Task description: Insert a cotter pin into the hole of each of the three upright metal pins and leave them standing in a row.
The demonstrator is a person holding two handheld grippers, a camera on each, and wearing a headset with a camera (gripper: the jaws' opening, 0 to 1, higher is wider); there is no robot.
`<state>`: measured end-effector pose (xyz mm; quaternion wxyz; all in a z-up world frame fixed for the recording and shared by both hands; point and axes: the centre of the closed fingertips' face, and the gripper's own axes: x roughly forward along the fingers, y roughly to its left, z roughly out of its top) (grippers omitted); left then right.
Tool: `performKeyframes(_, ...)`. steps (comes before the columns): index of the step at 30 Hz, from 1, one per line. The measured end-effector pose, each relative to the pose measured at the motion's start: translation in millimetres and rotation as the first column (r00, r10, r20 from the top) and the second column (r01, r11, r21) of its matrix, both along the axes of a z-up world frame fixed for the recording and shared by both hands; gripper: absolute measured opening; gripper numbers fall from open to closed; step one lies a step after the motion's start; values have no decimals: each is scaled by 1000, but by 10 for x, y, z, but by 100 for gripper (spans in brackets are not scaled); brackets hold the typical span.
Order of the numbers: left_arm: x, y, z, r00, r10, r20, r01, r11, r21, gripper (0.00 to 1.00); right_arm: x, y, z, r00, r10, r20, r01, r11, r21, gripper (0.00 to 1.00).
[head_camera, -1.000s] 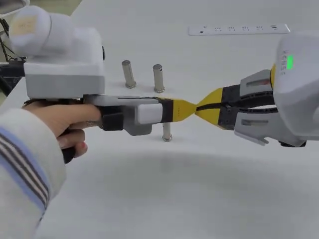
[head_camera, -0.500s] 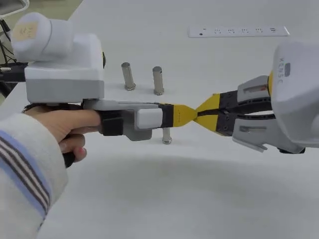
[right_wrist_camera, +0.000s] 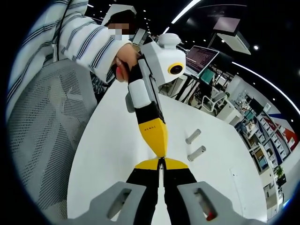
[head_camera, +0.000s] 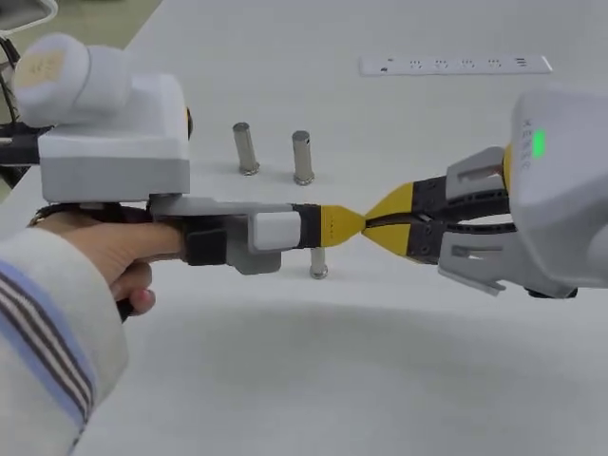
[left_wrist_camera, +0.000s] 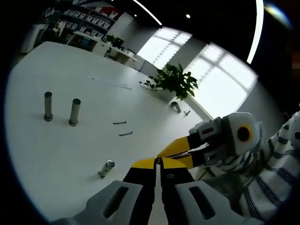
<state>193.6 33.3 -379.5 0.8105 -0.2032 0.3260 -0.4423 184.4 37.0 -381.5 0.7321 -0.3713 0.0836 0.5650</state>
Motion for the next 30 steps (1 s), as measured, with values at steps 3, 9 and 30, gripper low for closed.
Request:
performKeyframes(3,3,18,-10,1000,7,-3,-7,1000,5,0,1,12,-1,1000,6,13,-6,1000,9,0)
performKeyframes(9,-21,63,-38,1000,-4,6,4,999,32,0,39,-57,-64,999,-28,-25,28,1000,6,14)
performKeyframes(30,-373,-5,-62,936,-280,214,227,943,242,0,-363,-41,-207,823,42,-567,71,982,175,16)
